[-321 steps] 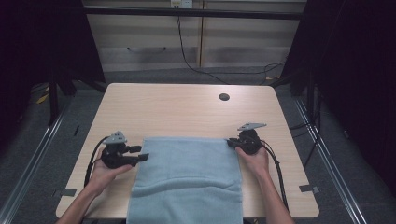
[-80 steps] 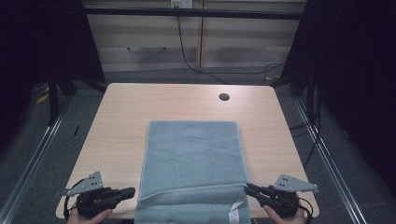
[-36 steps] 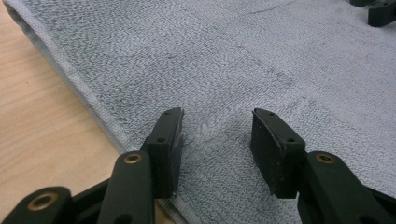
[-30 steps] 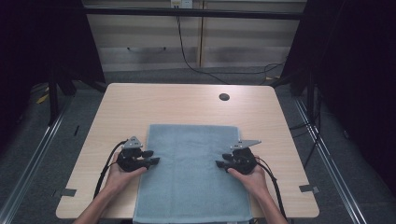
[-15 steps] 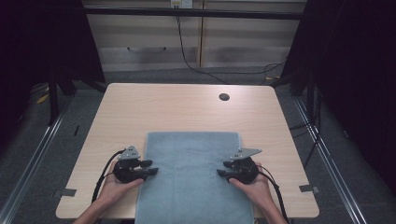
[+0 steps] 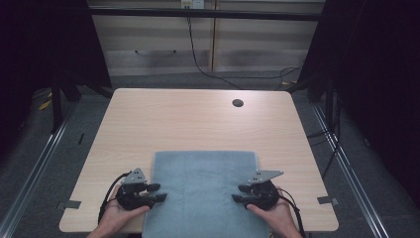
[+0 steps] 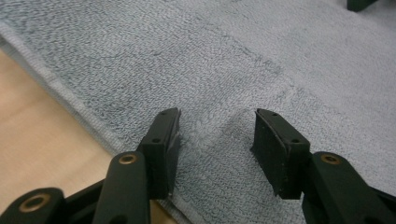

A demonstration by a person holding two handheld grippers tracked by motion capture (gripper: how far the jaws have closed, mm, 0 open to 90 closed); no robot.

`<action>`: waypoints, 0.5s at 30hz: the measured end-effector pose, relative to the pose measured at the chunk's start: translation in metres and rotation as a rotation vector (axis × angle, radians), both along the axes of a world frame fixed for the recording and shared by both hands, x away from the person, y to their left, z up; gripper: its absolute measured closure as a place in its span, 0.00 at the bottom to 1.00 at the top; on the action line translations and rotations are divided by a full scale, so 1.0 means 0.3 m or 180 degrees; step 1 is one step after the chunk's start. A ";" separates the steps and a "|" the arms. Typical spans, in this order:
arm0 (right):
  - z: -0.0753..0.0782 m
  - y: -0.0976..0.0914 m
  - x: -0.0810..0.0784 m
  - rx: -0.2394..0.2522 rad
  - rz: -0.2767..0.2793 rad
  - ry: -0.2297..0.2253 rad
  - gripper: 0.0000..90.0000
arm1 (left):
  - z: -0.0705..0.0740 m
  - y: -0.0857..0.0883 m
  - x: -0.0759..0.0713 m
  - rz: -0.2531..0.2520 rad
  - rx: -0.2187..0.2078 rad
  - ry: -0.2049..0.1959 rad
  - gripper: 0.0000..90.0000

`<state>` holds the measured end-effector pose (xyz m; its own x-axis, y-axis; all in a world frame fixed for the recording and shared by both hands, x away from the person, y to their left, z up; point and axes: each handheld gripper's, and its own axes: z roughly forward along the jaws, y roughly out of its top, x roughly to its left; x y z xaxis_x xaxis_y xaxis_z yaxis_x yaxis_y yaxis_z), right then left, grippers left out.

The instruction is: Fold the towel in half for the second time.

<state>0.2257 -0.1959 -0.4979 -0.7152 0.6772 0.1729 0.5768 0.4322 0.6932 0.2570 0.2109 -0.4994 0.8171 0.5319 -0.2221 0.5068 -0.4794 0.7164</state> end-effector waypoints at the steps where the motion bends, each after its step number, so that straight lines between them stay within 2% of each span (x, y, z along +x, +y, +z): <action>1: 0.002 0.001 -0.010 -0.0019 0.0026 0.0003 0.62 | 0.001 0.004 -0.009 -0.0003 -0.0005 0.0017 0.56; 4: 0.003 0.004 -0.033 0.0013 0.0062 0.0038 0.62 | 0.003 0.010 -0.018 -0.0078 0.0005 0.0015 0.56; 7: 0.016 -0.003 -0.022 -0.0045 0.0065 -0.0015 0.59 | 0.012 0.008 0.003 -0.0146 -0.0007 0.0072 0.55; 12: 0.083 -0.094 0.060 0.0204 -0.0310 -0.0232 0.58 | 0.058 0.003 0.064 -0.0089 -0.0099 -0.0053 0.49; 15: 0.092 -0.164 0.131 0.0244 -0.0549 -0.0304 0.58 | 0.071 0.007 0.125 0.0006 -0.0106 -0.0071 0.47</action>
<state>0.2649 -0.2452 -0.4702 -0.6056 0.7784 0.1654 0.5676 0.2769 0.7753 0.2943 0.2129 -0.4780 0.8212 0.5261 -0.2213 0.4913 -0.4543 0.7431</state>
